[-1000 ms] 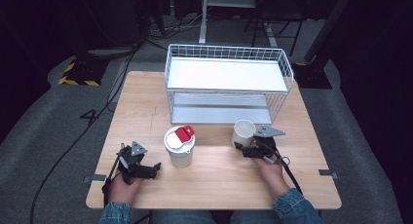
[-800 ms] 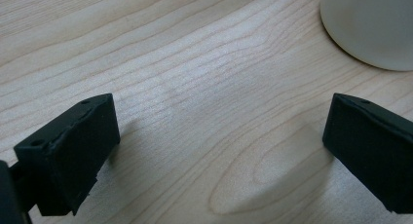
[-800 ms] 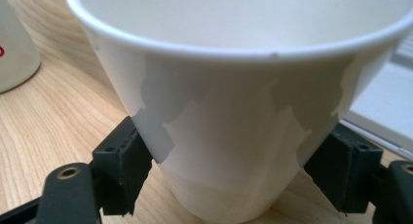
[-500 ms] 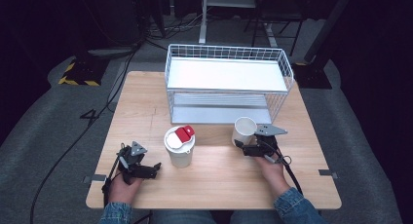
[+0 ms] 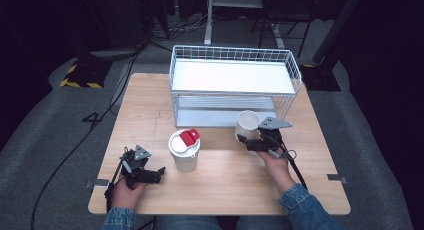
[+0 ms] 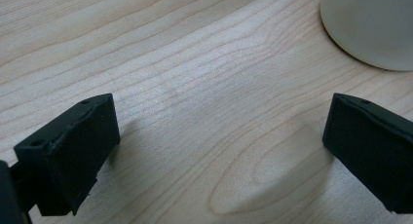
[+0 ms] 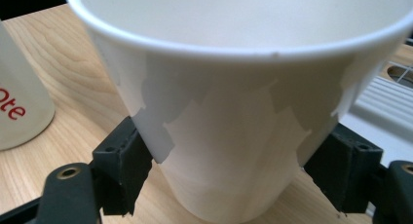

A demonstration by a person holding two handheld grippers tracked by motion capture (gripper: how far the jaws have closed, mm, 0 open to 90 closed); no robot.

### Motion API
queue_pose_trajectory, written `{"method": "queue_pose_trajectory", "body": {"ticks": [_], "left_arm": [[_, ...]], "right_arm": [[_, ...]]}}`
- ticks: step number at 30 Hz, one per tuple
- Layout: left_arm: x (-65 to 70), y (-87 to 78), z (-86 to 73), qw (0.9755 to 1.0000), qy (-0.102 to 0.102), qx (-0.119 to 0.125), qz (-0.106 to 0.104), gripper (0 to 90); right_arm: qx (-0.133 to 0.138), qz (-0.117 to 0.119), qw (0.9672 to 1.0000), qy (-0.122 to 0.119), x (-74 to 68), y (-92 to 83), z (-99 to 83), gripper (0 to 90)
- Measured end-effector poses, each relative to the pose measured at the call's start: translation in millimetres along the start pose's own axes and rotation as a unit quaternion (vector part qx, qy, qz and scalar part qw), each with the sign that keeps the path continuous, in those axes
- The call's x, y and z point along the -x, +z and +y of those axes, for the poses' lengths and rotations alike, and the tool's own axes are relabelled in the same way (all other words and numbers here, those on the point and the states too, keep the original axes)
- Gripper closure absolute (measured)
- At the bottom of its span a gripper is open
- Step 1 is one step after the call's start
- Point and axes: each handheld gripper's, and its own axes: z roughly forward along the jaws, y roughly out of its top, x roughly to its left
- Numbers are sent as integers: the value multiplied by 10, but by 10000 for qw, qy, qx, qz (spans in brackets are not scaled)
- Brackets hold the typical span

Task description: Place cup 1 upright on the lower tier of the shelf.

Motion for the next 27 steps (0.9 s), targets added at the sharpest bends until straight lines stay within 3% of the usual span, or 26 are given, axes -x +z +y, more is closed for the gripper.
{"method": "queue_pose_trajectory", "body": {"ticks": [15,27], "left_arm": [[0,-1,0,10000,2,-3,3,6],[-1,3,3,10000,4,4,3,6]], "right_arm": [[-23,-76,10000,-55,50,236,218,235],[30,-208,9998,65,109,417,302,234]]}}
